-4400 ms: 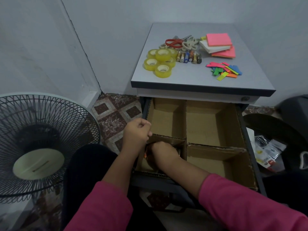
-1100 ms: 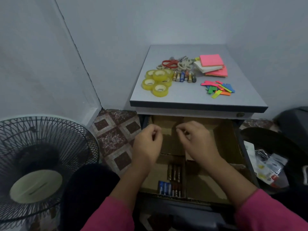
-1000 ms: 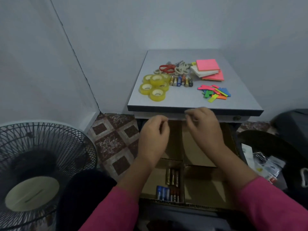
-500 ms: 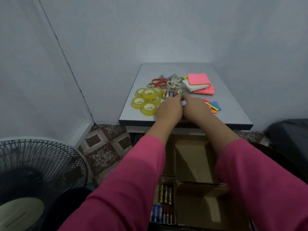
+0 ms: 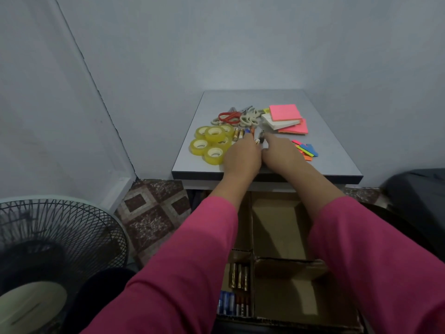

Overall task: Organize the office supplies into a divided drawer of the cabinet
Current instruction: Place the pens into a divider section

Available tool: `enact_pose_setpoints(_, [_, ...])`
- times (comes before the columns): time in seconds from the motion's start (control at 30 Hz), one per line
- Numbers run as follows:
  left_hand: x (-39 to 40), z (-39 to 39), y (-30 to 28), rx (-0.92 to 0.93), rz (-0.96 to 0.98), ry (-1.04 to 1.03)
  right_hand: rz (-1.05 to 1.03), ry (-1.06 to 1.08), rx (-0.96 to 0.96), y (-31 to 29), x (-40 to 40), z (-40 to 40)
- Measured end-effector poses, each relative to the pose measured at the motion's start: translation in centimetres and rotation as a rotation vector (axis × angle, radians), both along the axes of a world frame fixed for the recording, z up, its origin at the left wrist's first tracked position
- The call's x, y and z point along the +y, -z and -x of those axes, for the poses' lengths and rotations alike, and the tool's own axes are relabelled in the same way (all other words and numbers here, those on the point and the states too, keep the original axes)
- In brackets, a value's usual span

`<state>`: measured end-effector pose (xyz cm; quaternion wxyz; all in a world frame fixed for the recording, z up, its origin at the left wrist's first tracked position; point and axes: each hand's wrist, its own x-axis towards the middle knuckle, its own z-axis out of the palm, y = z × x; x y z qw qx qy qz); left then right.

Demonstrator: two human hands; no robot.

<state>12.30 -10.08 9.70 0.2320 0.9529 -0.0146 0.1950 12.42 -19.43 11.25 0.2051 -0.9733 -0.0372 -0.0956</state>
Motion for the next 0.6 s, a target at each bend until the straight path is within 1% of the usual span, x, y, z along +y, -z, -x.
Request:
enact_pose_setpoints(0.13, [-0.1, 0.3, 0.2, -0.031, -0.043, -0.019, 0.052, 0.017, 0.042, -0.2, 0.1, -0.6])
enact_pose_setpoints(0.3, [0.1, 0.9, 0.2, -0.081, 0.035, -0.027, 0.050, 0.004, -0.009, 0.2, 0.1, -0.3])
enact_pose_setpoints(0.37, [0.1, 1.3, 0.3, -0.098, 0.035, -0.031, 0.062, -0.023, -0.003, 0.1, 0.0, -0.5])
enact_pose_setpoints(0.47, [0.2, 1.8, 0.5, -0.119, 0.016, -0.034, 0.129, -0.065, 0.049, -0.2, 0.0, -1.2])
enact_pose_setpoints(0.6, [0.3, 1.9, 0.5, -0.113, 0.035, -0.047, 0.217, -0.055, 0.095, -0.3, 0.3, -1.7])
